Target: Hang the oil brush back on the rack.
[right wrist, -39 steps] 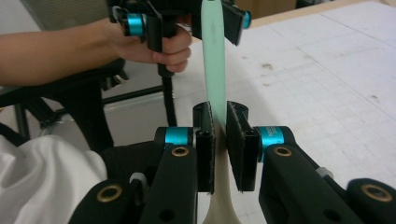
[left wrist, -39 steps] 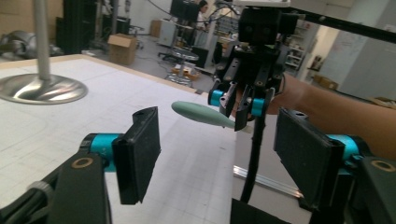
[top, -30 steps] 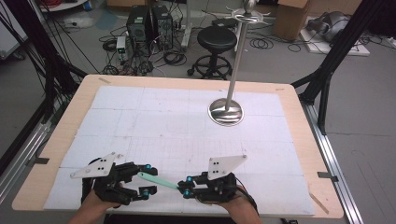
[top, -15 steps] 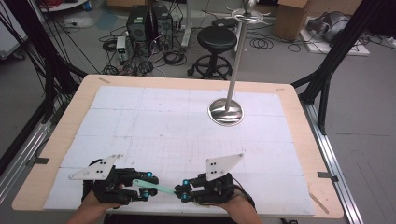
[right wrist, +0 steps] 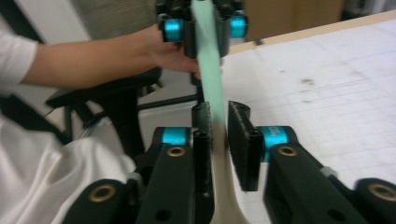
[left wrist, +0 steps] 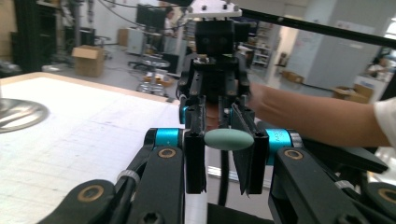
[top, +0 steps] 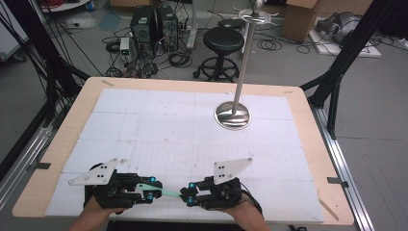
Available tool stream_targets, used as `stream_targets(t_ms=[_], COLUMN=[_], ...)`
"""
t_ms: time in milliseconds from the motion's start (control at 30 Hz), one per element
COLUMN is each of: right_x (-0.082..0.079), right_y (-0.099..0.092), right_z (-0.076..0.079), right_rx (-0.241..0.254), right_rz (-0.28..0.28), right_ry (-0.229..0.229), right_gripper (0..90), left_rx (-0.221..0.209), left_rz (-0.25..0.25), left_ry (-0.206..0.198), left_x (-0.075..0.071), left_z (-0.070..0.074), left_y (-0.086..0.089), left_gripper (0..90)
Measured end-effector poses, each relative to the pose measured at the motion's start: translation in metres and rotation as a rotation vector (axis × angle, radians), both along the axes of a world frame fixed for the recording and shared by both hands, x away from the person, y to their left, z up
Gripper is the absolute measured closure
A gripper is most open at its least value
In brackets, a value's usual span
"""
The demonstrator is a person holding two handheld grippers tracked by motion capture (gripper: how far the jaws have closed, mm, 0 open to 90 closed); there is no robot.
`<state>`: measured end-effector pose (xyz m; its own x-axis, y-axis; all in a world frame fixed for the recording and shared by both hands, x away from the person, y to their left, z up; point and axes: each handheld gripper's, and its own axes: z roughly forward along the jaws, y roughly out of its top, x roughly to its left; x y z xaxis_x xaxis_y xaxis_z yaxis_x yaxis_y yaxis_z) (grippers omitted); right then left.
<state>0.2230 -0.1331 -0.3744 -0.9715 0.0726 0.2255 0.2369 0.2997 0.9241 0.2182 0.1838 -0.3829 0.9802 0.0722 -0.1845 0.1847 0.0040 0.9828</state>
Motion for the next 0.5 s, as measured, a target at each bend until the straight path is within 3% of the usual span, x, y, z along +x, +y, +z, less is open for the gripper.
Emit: stream_targets(t_ms=[67,133,167,233,300,500], right_x=[0.0,0.0,0.0,-0.002,-0.005,-0.011], right_y=[-0.003,-0.007,-0.007,-0.009,-0.007,0.002], right_z=[0.001,0.003,0.003,0.005,0.008,0.012], right_rx=[0.016,0.02,0.02,0.0,-0.044,-0.123], right_rz=[-0.07,-0.132,-0.132,-0.183,-0.244,-0.28], right_ry=[-0.004,-0.029,-0.029,-0.044,-0.09,-0.151], right_gripper=[54.9,51.4,51.4,50.3,50.0,49.9], left_rx=[0.024,0.033,0.037,0.046,0.057,0.101], left_rz=[0.023,0.041,0.052,0.084,0.116,0.189], left_ry=[0.003,0.01,0.012,0.02,0.034,0.05], left_x=[0.0,0.0,0.001,0.001,0.001,0.003], left_z=[0.003,0.005,0.006,0.01,0.013,0.022], left_y=[0.0,0.0,0.0,-0.001,-0.002,-0.006], left_gripper=[75.4,75.5,75.5,75.5,75.4,75.5])
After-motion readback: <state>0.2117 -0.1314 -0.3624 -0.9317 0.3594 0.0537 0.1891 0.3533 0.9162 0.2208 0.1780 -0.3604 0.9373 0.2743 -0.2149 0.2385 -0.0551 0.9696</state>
